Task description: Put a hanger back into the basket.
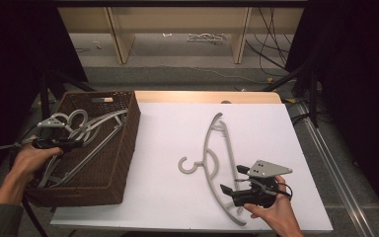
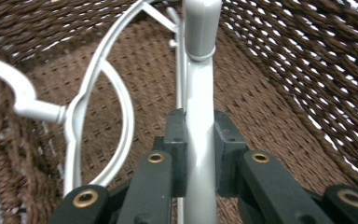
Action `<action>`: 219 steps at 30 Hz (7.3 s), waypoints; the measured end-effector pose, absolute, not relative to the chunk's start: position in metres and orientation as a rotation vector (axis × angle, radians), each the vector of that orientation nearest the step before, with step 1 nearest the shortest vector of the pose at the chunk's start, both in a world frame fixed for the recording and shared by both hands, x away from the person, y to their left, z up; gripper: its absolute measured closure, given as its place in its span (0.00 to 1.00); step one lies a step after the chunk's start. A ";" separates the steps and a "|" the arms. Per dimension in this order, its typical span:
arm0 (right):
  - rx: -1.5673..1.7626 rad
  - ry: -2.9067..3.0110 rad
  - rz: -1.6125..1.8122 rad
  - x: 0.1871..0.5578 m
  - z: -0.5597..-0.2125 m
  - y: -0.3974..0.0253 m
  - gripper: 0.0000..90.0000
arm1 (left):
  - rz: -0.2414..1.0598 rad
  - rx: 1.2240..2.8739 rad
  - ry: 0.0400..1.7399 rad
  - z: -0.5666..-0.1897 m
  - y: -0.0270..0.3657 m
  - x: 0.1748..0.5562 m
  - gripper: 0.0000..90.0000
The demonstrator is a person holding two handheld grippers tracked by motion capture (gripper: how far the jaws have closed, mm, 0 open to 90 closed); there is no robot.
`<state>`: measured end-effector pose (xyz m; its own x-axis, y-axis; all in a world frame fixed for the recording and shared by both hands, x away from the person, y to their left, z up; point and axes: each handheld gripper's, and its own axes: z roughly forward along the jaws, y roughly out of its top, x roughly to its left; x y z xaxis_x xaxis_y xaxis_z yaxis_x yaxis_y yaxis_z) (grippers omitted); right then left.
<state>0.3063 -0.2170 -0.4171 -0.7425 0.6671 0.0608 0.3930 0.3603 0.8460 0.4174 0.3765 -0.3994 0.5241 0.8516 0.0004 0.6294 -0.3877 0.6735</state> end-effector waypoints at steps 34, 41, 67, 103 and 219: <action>0.968 2.322 1.310 0.308 -0.421 -0.216 0.20 | 0.708 1.754 1.408 -0.372 0.357 0.378 0.32; 0.983 2.329 1.286 0.307 -0.421 -0.214 0.20 | 0.622 1.694 1.255 -0.355 0.311 0.358 0.27; 1.001 2.298 1.324 0.311 -0.426 -0.213 0.20 | 0.473 1.647 0.870 -0.390 0.181 0.304 0.23; 1.019 2.600 0.921 0.348 -0.464 -0.160 0.30 | 0.502 1.726 0.790 -0.437 0.171 0.283 0.18; 0.411 2.936 0.647 0.323 -0.391 -0.141 0.91 | 0.622 2.475 0.130 -0.431 0.097 0.357 0.48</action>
<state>0.3229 -0.1411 -0.3911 -0.9577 0.2842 -0.0458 0.2386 0.8728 0.4258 0.3573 0.0970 -0.4314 0.8868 0.2251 0.4036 -0.0442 -0.8280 0.5590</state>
